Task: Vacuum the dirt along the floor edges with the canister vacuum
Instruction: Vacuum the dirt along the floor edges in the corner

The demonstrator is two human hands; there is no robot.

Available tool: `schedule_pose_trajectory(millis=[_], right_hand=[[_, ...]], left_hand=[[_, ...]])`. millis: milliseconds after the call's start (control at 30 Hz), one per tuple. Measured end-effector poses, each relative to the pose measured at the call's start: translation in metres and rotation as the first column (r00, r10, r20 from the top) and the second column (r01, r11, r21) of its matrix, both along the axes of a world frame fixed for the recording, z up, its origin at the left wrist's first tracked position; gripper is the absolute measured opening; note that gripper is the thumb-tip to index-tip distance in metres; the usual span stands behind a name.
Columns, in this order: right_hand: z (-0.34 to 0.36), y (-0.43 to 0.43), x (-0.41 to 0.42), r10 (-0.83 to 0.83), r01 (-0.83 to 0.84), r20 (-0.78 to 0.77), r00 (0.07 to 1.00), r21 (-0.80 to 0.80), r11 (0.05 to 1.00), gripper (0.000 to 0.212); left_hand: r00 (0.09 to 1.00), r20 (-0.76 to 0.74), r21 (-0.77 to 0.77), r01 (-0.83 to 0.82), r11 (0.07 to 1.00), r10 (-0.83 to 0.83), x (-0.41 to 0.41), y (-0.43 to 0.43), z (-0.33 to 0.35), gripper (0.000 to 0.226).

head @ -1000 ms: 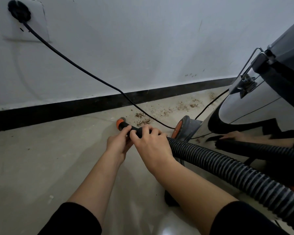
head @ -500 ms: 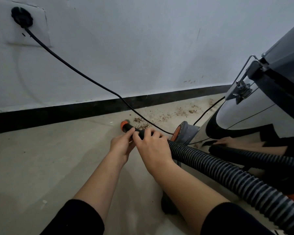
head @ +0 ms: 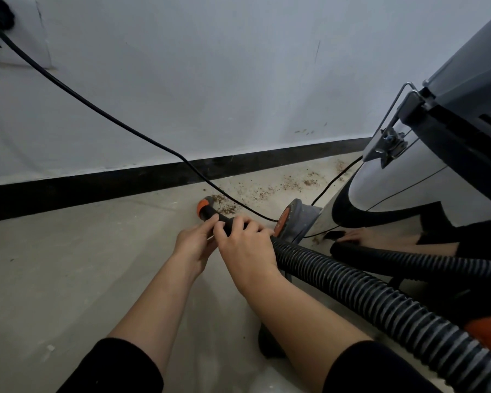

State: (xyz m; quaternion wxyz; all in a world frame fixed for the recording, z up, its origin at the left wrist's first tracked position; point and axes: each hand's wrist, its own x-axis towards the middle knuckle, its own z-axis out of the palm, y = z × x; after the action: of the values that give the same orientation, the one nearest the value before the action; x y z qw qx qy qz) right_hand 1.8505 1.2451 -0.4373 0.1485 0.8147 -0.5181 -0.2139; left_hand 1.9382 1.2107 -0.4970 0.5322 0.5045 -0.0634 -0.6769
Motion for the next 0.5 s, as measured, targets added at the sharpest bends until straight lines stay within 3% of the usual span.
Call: schedule_pose_trajectory(millis=[500], right_hand=[[0.008,0.028,-0.009,0.026,-0.026,-0.001,1.000,0.020,0.999,0.056]], left_hand=[[0.988,0.066,-0.006,0.142,0.990,-0.141,0.009,0.015,-0.001,0.030]])
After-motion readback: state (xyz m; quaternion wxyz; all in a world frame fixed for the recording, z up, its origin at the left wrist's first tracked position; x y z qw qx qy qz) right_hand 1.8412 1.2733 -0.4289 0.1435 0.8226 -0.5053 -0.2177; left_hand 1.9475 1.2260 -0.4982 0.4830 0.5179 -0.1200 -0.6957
